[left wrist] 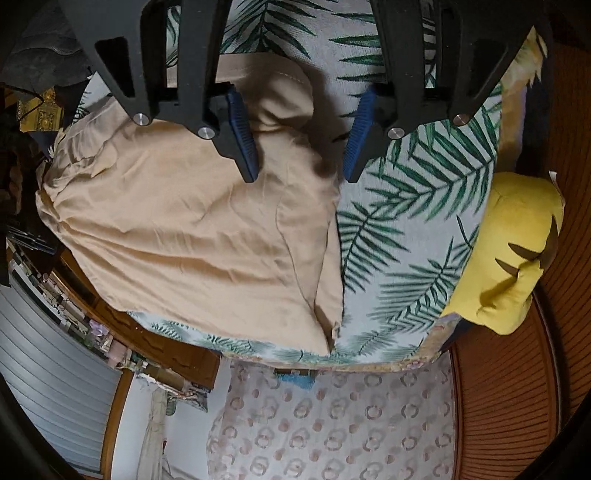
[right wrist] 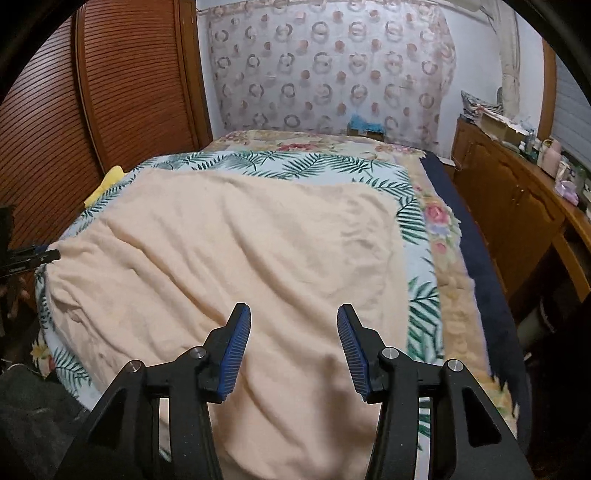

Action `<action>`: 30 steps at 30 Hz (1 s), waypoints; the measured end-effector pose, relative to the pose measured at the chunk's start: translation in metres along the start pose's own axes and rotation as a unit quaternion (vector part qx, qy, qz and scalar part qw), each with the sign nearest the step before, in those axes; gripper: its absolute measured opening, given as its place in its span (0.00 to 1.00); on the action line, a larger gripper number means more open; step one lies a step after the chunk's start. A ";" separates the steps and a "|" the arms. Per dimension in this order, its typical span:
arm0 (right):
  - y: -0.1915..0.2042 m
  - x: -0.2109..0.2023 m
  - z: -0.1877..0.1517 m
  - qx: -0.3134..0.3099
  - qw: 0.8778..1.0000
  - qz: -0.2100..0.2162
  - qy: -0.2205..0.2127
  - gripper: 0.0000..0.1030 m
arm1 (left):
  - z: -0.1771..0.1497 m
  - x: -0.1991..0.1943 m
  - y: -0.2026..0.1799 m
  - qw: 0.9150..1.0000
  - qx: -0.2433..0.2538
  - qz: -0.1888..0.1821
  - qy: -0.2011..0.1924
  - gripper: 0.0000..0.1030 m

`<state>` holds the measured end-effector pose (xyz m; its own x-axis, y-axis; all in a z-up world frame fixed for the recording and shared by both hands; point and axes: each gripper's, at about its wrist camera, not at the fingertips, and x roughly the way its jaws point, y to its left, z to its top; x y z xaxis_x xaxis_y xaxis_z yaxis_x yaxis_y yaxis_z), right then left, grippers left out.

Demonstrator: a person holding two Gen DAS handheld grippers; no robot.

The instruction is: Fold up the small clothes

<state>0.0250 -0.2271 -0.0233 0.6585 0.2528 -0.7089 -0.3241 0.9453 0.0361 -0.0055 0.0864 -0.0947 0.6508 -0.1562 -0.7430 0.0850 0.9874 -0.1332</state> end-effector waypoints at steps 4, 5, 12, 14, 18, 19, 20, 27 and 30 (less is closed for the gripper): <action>0.004 0.017 -0.002 0.002 1.000 -0.002 0.006 0.49 | -0.006 0.003 0.002 1.000 -0.007 -0.001 0.004 0.47; 0.004 0.019 -0.002 0.000 1.000 -0.003 0.009 0.49 | -0.008 0.000 0.002 1.000 -0.012 0.005 -0.003 0.47; 0.006 0.034 -0.009 0.009 1.000 -0.009 0.024 0.49 | -0.013 -0.001 -0.002 1.000 -0.007 0.011 -0.006 0.47; 0.012 0.031 -0.012 0.001 1.000 -0.009 0.014 0.52 | -0.015 -0.001 -0.003 1.000 -0.006 0.012 -0.005 0.47; 0.021 0.029 -0.018 -0.012 1.000 -0.014 0.001 0.60 | -0.016 -0.001 -0.002 1.000 -0.001 0.016 -0.005 0.47; 0.024 0.029 -0.020 -0.019 1.000 -0.019 -0.001 0.62 | -0.015 -0.001 -0.001 1.000 -0.001 0.017 -0.005 0.47; 0.025 0.030 -0.021 -0.023 0.999 -0.023 -0.003 0.63 | -0.016 -0.001 -0.002 1.000 0.001 0.017 -0.005 0.47; 0.027 0.030 -0.026 -0.019 1.000 -0.021 -0.010 0.69 | -0.009 0.002 -0.011 1.000 -0.004 -0.022 0.009 0.09; 0.026 0.031 -0.027 -0.019 1.000 -0.020 -0.011 0.69 | 0.003 -0.006 -0.025 0.999 0.010 -0.030 -0.010 0.07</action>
<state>0.0187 -0.2005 -0.0629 0.6855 0.2197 -0.6941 -0.3225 0.9464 -0.0190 -0.0088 0.0631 -0.0852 0.6589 -0.2142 -0.7211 0.1391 0.9768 -0.1630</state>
